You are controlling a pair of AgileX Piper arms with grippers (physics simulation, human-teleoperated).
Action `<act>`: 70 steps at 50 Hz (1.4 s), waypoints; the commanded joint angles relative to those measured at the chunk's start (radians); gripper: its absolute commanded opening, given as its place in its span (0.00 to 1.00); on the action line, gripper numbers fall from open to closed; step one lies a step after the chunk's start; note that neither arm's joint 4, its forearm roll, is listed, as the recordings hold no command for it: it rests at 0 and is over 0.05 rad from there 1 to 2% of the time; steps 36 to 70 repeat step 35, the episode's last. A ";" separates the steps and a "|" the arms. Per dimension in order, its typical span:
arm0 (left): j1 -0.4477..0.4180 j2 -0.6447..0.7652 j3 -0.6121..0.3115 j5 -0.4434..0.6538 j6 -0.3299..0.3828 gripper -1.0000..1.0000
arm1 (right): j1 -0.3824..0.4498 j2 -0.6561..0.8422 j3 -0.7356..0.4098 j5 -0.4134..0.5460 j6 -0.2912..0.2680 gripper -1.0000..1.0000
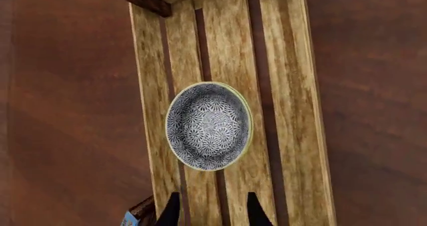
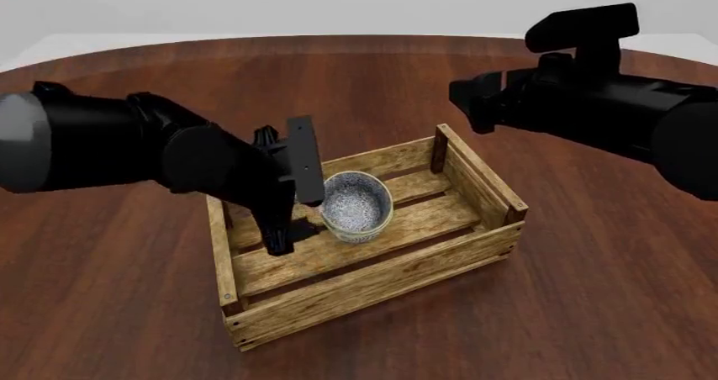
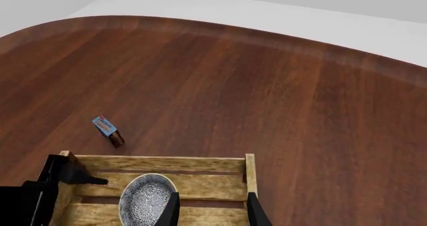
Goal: Stack the right bowl on the left bowl and place them in the tray.
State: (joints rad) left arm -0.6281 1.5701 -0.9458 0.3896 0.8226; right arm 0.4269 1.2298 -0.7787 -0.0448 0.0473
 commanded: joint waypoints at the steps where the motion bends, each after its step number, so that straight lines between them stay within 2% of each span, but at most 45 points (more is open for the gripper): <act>1: 0.028 -0.079 -0.008 0.007 -0.060 1.00 | 0.014 -0.012 0.005 0.004 0.005 1.00; 29: 0.076 -0.195 -0.043 0.049 -0.143 1.00 | 0.017 -0.026 0.009 0.007 0.008 1.00; 35: 0.125 -0.199 -0.085 0.038 -0.197 1.00 | 0.016 -0.033 0.010 0.008 0.011 1.00; 70: 0.125 -0.199 -0.085 0.038 -0.197 1.00 | 0.016 -0.033 0.010 0.008 0.011 1.00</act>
